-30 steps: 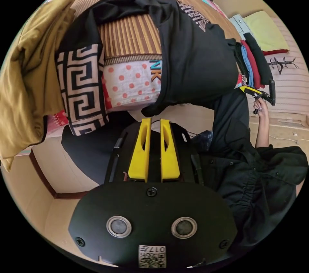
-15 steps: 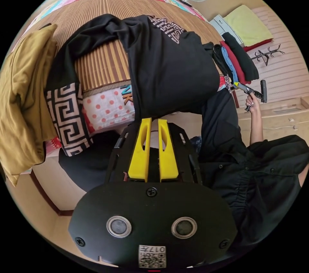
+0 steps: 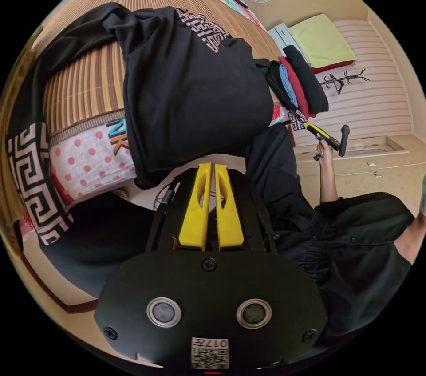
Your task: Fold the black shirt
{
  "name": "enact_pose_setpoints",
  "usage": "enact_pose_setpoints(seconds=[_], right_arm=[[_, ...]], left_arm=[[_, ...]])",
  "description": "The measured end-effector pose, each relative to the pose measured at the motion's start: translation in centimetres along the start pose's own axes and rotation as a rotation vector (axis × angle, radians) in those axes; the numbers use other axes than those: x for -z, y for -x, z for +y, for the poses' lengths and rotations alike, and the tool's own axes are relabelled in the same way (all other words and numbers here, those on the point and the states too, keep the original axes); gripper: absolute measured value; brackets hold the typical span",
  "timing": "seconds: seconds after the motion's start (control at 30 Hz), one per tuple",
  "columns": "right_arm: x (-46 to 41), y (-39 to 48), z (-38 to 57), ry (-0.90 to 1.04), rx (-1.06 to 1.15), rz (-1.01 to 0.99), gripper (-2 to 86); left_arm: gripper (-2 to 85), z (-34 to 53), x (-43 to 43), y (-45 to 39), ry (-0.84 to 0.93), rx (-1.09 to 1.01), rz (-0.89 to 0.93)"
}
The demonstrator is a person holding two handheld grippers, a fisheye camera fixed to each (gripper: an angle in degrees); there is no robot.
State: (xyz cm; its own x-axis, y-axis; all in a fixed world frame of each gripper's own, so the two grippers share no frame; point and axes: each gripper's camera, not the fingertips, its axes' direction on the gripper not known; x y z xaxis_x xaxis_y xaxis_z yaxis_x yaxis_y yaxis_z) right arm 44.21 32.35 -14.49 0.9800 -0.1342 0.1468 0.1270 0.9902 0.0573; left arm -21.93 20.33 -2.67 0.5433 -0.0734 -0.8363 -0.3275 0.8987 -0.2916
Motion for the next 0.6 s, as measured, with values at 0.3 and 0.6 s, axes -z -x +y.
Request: enact_pose_setpoints(seconds=[0.3, 0.6], right_arm=[[-5.0, -16.5, 12.6, 0.016, -0.504, -0.665, 7.5], [-15.1, -24.9, 20.0, -0.216, -1.272, -1.617, 13.1]], left_arm=[[-0.8, -1.3, -0.9, 0.0, 0.027, -0.01, -0.018], [-0.8, -2.4, -1.0, -1.0, 0.029, -0.029, -0.026]])
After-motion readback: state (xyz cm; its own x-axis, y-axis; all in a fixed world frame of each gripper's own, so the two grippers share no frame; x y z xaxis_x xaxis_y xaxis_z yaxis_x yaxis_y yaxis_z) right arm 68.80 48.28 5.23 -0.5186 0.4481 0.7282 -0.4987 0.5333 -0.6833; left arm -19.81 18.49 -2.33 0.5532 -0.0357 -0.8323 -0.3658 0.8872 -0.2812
